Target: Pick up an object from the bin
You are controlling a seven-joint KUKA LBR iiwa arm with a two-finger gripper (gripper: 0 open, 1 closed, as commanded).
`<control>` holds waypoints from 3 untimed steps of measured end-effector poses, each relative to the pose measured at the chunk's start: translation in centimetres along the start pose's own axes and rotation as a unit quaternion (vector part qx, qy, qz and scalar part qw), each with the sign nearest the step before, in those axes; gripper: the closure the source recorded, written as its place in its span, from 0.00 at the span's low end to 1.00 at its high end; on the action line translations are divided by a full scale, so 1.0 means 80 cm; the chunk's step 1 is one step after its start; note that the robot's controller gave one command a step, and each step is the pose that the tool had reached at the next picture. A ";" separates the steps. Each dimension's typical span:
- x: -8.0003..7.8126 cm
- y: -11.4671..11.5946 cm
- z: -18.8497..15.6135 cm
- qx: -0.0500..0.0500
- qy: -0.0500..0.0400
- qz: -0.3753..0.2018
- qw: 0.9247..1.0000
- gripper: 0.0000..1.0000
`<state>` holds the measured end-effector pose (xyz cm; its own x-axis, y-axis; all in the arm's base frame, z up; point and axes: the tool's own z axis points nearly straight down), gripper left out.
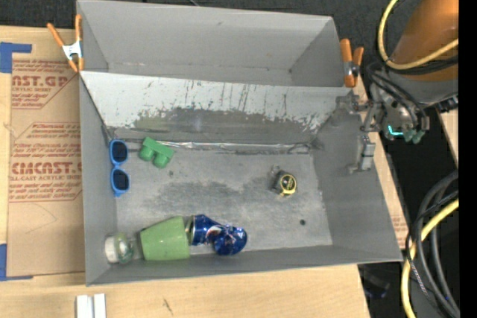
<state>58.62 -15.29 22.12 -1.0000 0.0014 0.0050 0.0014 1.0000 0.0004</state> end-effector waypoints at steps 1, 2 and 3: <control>0.031 0.058 0.102 -0.002 0.001 -0.022 1.000 0.00; 0.005 0.096 0.174 -0.001 -0.001 -0.022 1.000 0.00; 0.004 0.093 0.170 0.000 -0.004 -0.021 1.000 1.00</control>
Offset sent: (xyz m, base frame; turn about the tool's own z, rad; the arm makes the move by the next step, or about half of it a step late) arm -0.0232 0.0428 -0.0765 -0.0414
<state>58.28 -7.84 8.56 -0.9991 -0.0414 -0.0023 -0.0414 0.9991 -0.0002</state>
